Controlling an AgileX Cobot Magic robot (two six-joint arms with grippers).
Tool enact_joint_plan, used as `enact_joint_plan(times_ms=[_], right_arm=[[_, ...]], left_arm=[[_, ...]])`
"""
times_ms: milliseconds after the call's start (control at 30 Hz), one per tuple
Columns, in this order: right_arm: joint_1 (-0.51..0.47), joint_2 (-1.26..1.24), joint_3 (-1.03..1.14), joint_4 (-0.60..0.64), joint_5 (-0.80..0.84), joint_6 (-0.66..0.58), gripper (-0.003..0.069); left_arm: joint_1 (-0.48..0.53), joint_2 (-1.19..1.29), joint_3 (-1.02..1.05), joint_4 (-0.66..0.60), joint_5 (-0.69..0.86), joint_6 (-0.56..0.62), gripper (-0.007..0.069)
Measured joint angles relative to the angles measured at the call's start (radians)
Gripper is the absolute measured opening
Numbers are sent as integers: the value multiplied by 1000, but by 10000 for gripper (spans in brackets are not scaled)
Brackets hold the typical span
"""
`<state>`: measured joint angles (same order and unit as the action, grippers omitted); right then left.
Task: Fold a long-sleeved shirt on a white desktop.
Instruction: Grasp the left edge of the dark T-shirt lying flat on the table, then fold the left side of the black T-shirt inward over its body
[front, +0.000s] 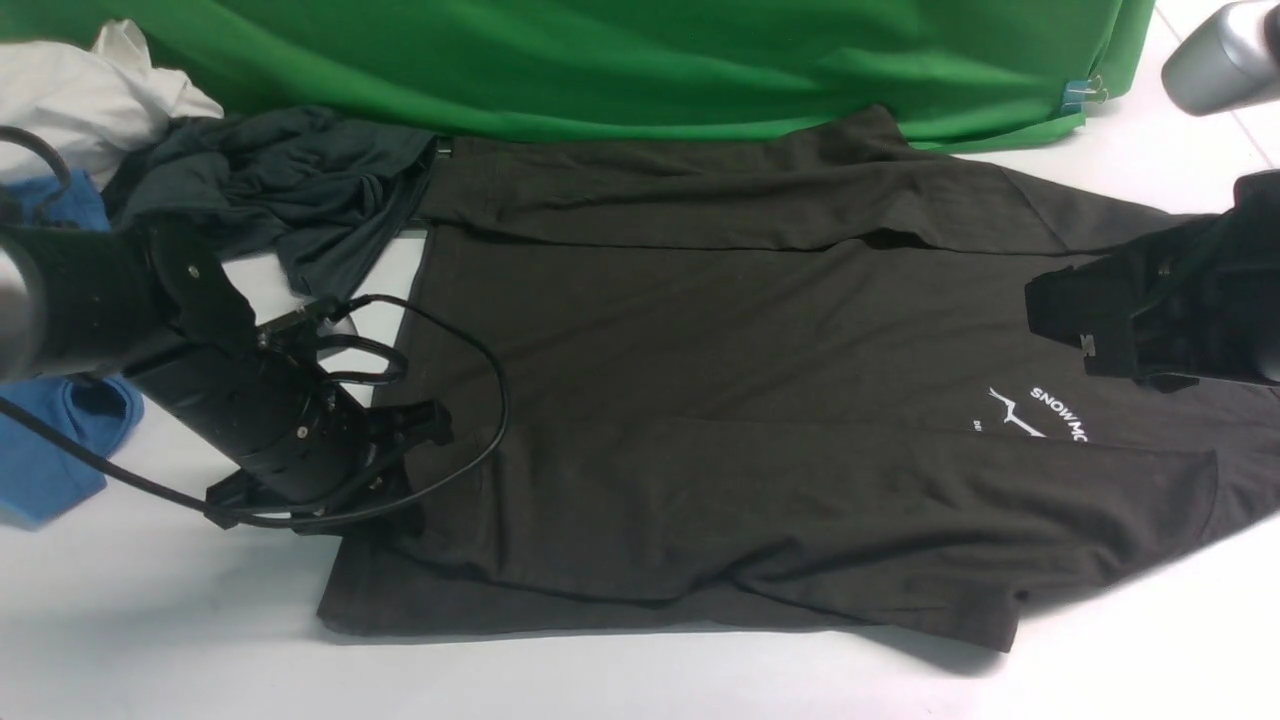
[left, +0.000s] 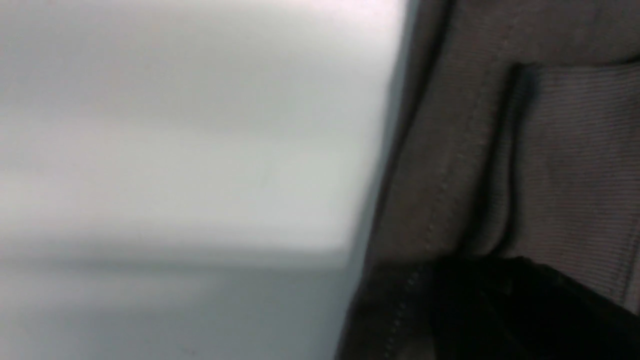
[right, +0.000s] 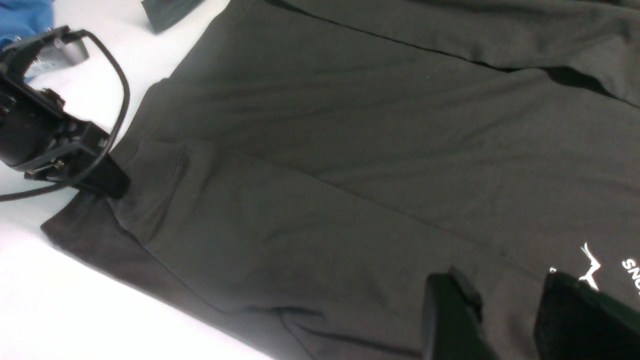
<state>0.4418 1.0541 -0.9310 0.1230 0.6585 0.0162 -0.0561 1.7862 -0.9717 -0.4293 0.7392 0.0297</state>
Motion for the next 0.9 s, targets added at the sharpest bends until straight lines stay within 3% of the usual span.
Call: enact_joint_plan(times_ms=[133,467,733,900], right_arm=[[0,0,0,0,7,0,241],[0,0,0,0,11,0,241],[0,3,0,0,43,0,241],[0,5,0,0,48,0,241]], left_arm=[[0,0,0,-24,1,58,48],[0,-65,-30,-96,7,137,46],[-1,-152,-140,-69,4,166,45],[-9,-155,-209,-79,-59,303,45]])
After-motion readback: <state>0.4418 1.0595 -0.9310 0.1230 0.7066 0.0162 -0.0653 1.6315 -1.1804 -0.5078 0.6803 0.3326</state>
